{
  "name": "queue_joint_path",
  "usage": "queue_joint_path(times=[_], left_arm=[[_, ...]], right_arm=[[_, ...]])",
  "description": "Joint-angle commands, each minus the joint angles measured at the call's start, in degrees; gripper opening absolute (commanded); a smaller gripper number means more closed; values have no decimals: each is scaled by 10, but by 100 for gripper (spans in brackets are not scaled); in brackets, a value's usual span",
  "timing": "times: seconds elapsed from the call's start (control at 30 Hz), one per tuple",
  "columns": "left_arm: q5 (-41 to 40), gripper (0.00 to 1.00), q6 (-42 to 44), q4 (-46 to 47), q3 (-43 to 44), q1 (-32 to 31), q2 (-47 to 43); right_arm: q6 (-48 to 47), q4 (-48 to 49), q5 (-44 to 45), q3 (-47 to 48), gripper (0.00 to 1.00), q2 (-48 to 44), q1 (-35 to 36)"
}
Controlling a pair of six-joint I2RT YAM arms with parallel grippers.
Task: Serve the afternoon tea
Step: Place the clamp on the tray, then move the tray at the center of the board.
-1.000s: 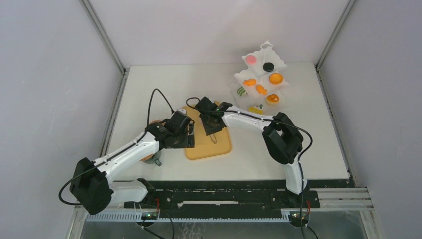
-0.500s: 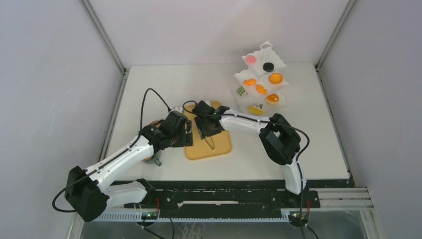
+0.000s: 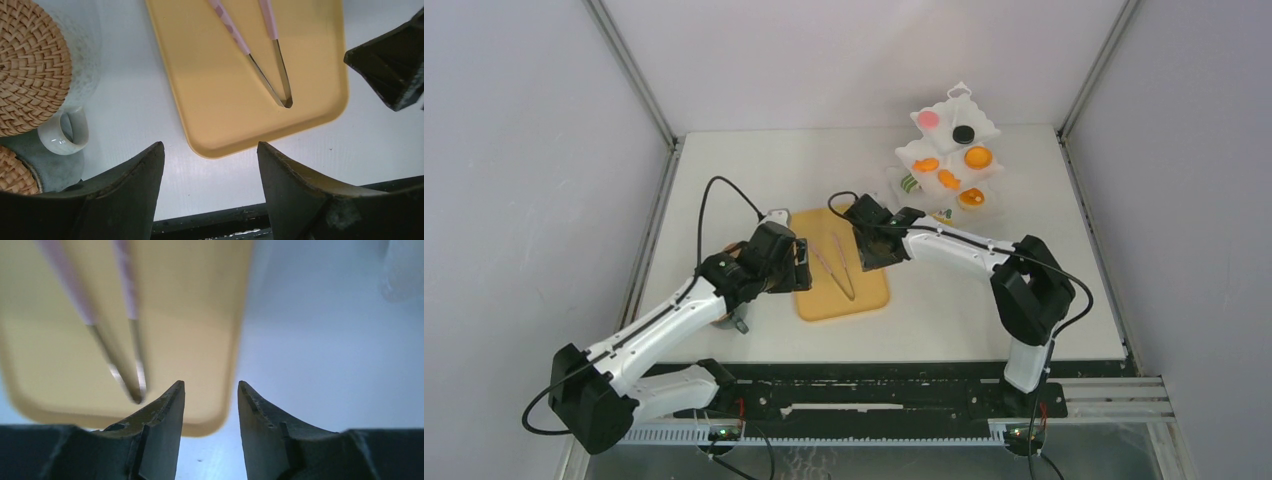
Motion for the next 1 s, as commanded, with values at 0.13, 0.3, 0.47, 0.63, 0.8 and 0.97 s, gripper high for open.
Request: queue_joint_path(times=[0.13, 0.3, 0.47, 0.63, 0.8, 0.97], left_arm=[[-21, 72, 32, 22, 7, 2, -43], [-28, 72, 38, 24, 9, 2, -53], [-31, 72, 38, 24, 11, 2, -57], [-35, 72, 38, 22, 11, 2, -63], [-37, 72, 36, 18, 12, 2, -67], [-44, 72, 36, 10, 15, 2, -74]], right_arm=[[22, 14, 9, -73, 50, -1, -21], [23, 22, -7, -77, 46, 24, -23], [32, 26, -27, -77, 33, 48, -23], [41, 34, -46, -76, 14, 65, -28], [51, 39, -70, -50, 0, 85, -43], [49, 29, -80, 17, 0, 123, -56]])
